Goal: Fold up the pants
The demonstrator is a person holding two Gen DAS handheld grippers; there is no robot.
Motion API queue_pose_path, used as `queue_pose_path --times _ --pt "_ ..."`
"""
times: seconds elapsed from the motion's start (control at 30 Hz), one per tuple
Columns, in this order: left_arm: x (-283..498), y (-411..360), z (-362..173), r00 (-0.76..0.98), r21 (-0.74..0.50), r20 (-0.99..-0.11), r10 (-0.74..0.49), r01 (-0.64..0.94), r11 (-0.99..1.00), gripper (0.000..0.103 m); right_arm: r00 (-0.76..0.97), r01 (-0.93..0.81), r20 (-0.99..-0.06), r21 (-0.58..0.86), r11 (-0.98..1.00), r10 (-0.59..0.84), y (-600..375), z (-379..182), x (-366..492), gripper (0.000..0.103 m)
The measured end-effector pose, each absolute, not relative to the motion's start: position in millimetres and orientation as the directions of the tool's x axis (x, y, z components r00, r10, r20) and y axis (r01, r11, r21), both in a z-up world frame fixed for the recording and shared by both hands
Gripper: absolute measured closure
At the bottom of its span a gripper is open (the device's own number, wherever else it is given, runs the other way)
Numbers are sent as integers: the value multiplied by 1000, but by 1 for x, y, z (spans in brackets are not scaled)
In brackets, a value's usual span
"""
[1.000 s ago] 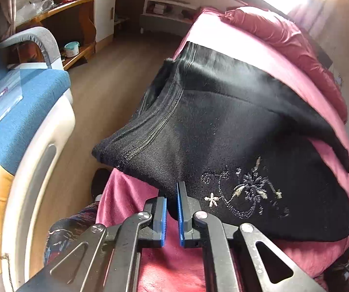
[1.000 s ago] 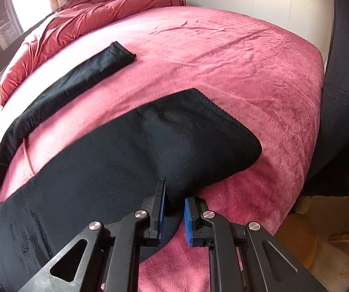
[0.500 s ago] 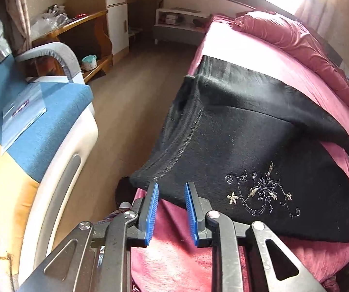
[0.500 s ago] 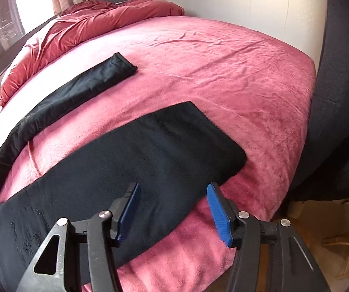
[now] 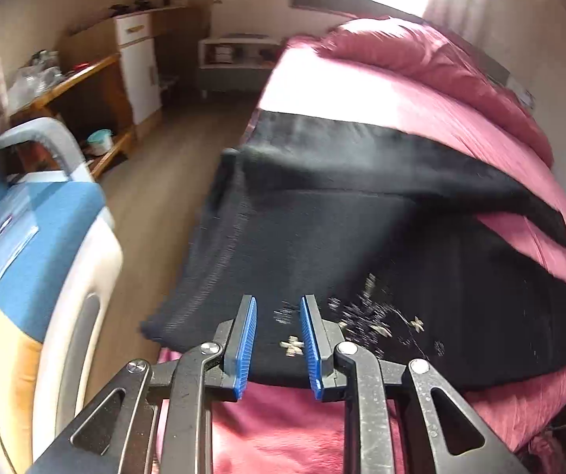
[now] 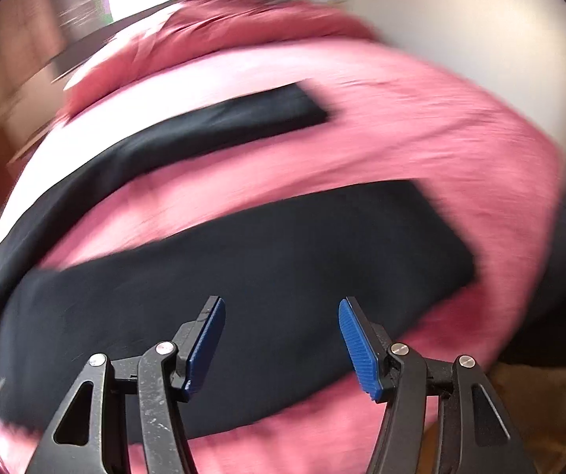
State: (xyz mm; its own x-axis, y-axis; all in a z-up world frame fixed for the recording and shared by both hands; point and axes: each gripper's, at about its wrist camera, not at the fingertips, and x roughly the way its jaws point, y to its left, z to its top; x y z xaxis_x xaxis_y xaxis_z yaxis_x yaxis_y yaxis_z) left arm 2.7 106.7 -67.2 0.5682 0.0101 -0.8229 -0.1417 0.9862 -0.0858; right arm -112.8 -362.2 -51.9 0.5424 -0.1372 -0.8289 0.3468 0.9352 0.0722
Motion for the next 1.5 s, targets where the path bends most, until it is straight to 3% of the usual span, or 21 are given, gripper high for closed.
queue_pose_path --times 0.17,0.33,0.4,0.5,0.53,0.6,0.67,0.87,1.03,1.5 --pt "14 89 -92 516 -68 -857 1 -114 991 80 490 176 -872 98 979 -1 -298 -77 -92 42" --pt "15 81 -77 524 -82 -851 39 -206 975 80 551 186 -832 45 982 -66 -256 -59 -79 42" --pt "14 73 -40 612 -182 -790 -28 -191 965 76 628 178 -778 125 976 -15 -242 -33 -73 42" --pt "13 50 8 703 -158 -711 12 -177 972 72 702 151 -711 110 982 -28 -215 2 -71 39" --pt "14 43 21 725 -173 -688 -12 -148 974 72 717 134 -697 113 984 -18 -209 9 -70 33" --pt "15 34 36 755 -162 -656 -8 -131 978 71 745 114 -666 76 991 -34 -194 22 -72 24" --pt "13 29 38 772 -155 -635 0 -127 980 69 759 116 -649 59 992 -50 -183 20 -82 23" --pt "7 29 -6 694 -166 -720 -14 -153 974 69 715 158 -693 28 987 -95 -193 -3 -91 23" --pt "0 32 -18 680 -162 -733 -9 -163 973 69 707 167 -700 28 986 -100 -202 -2 -94 23" --pt "31 59 -97 484 -144 -875 -33 -194 970 69 547 172 -837 98 980 -12 -230 -71 -67 22"
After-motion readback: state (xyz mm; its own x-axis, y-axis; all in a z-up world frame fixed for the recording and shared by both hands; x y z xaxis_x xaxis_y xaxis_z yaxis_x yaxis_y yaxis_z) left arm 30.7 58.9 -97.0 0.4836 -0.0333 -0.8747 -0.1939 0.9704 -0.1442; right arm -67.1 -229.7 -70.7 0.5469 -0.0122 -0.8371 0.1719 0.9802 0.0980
